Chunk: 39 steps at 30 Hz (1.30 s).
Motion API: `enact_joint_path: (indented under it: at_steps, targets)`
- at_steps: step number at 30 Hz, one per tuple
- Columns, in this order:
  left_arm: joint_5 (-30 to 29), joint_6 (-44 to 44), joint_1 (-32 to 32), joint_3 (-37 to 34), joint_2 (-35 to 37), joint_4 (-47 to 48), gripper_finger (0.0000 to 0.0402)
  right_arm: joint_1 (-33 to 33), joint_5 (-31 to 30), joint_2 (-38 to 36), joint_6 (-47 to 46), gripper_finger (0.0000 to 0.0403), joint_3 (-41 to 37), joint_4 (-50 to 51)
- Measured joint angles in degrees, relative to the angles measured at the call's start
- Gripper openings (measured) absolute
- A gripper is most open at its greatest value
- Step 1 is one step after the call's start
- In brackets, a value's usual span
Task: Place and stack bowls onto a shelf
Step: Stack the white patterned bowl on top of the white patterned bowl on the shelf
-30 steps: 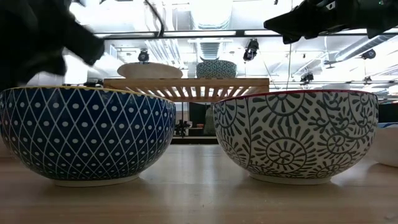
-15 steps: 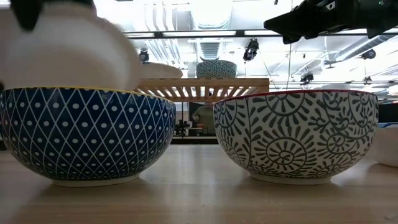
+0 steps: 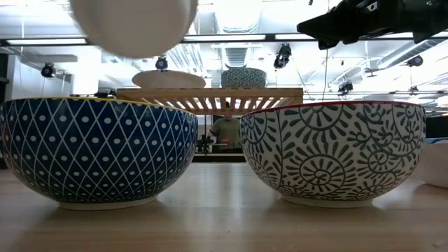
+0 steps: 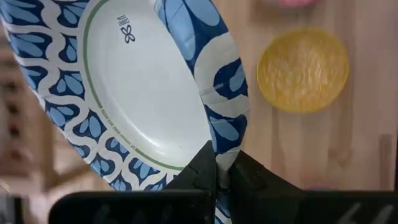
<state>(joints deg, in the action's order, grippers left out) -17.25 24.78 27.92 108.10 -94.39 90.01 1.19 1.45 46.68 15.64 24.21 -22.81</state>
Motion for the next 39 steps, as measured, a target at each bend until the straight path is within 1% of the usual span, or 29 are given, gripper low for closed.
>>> enact_joint_path:
  at_steps: [3, 6, 10, 12, 16, 20, 24, 28, 32, 36, 39]
  targets:
    - [-2.87, -4.84, -0.01, 4.53, 0.0, 0.02, 0.0, 0.0, 0.0, 0.0, 0.0, 0.0009, 0.0, 0.02]
    - [-7.36, -9.51, -0.07, 8.74, 0.0, 0.03, 0.0, 0.0, 0.0, 0.02, -0.02, 0.0009, 0.0, 0.11]
    - [-17.09, -14.09, -0.37, 13.08, -0.04, -0.01, 0.0, 0.0, 0.0, 0.02, -0.02, 0.0009, 0.0, 0.11]
    - [-19.9, -16.58, -1.27, 14.6, -0.04, 0.0, 0.0, 0.0, 0.0, 0.02, 0.0, 0.0009, 0.0, 0.11]
    - [-20.02, -20.66, -5.32, 15.79, -0.04, 0.03, 0.0, 0.0, -0.01, 0.02, -0.01, 0.0009, 0.0, 0.19]
    - [-19.09, -24.4, -11.8, 14.14, 0.14, 0.03, 0.0, 0.0, 0.0, 0.02, -0.02, 0.0009, 0.0, 0.22]
    - [-17.07, -27.75, -20.28, 11.43, 0.33, 0.0, 0.0, 0.0, 0.0, 0.02, -0.02, 0.0009, 0.0, 0.25]
    - [-15.55, -28.89, -29.51, 7.78, 0.37, 0.03, 0.0, 0.0, 0.0, 0.02, -0.02, 0.0009, 0.0, 0.33]
    - [-11.14, -29.29, -37.06, 3.82, 0.39, 0.05, 0.0, 0.0, 0.0, 0.02, -0.01, 0.0009, 0.0, 0.36]
    - [-7.53, -28.95, -41.22, 0.1, 0.33, 0.01, 0.0, 0.0, -0.01, 0.02, 0.28, 0.0009, 0.0, 0.67]
    - [-7.18, -28.9, -42.01, -2.16, 0.33, -0.01, 0.0, -0.06, -0.11, 0.02, 0.68, 0.0009, 0.0, 1.54]
